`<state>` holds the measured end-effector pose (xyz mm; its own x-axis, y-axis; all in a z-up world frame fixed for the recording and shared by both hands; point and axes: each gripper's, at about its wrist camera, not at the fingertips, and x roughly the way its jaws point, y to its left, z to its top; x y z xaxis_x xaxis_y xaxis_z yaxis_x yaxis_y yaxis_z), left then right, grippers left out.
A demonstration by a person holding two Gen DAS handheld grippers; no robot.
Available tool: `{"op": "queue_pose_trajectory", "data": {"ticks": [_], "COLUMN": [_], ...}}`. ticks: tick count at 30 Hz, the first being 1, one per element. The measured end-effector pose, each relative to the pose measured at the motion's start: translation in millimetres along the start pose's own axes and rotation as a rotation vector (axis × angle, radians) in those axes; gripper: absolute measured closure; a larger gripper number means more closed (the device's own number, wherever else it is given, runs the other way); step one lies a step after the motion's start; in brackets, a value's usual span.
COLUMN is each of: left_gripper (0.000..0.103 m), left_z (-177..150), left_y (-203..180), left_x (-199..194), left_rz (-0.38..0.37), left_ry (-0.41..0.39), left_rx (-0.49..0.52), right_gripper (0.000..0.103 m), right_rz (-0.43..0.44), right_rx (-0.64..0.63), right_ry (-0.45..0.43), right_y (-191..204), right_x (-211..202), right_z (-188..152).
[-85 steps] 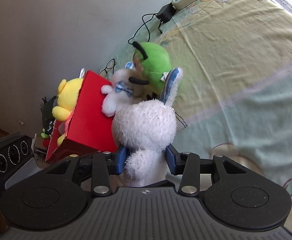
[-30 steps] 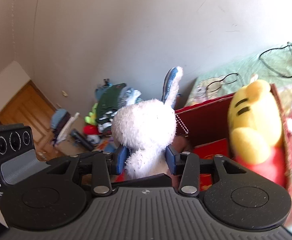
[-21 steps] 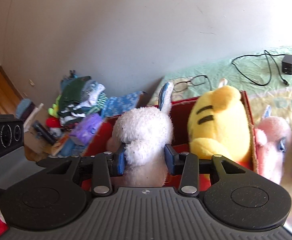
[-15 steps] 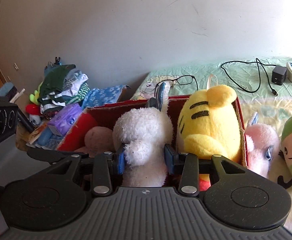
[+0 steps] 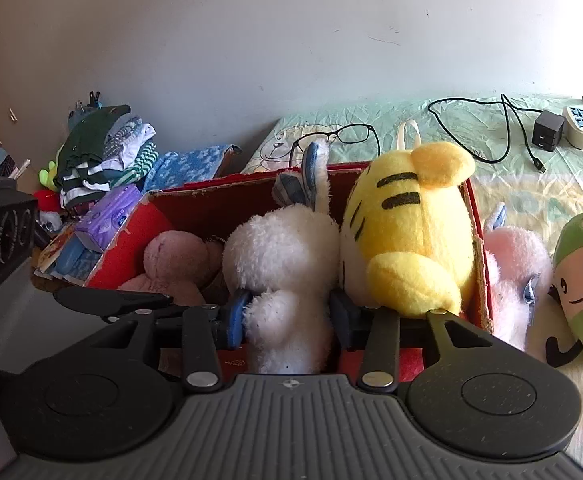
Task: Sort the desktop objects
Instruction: 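Lower the white bunny plush into the red box beside the tiger, then open the right tool to release the bunny and withdraw it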
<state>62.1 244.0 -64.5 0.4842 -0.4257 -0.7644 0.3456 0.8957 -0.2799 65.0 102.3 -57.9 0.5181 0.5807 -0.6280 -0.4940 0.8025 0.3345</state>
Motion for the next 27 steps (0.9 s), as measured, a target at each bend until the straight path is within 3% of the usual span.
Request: {"op": "queue_pose_trajectory", "data": {"ticks": [6, 9, 11, 12, 14, 21, 27], "left_gripper": [0.031, 0.031, 0.031, 0.031, 0.031, 0.029, 0.027], "left_z": [4.1, 5.3, 5.4, 6.3, 8.9, 17.8, 18.3], "left_y": [-0.8, 1.5, -0.8, -1.2, -1.7, 0.6, 4.2], "left_x": [3.6, 4.6, 4.7, 5.5, 8.5, 16.1, 20.5], "left_rz": [-0.015, -0.022, -0.018, -0.016, -0.014, -0.022, -0.033], "left_ry": [0.005, 0.011, 0.012, 0.015, 0.029, 0.077, 0.076], "left_rx": [0.003, -0.005, 0.005, 0.009, 0.011, -0.003, -0.024], "right_gripper": [0.056, 0.063, 0.073, 0.077, 0.094, 0.096, 0.096], "right_rz": [0.07, 0.085, 0.088, 0.08, 0.052, -0.048, -0.07], "right_rx": [0.063, 0.036, 0.017, 0.005, -0.011, -0.06, -0.081], "right_ry": [-0.113, -0.171, -0.182, -0.173, -0.144, -0.036, -0.024], "right_y": [-8.0, -2.5, -1.4, -0.8, -2.0, 3.2, 3.0], "right_x": [-14.2, -11.4, -6.6, -3.0, 5.5, 22.7, 24.4], "right_z": [5.9, 6.3, 8.0, 8.9, 11.4, 18.1, 16.8]}}
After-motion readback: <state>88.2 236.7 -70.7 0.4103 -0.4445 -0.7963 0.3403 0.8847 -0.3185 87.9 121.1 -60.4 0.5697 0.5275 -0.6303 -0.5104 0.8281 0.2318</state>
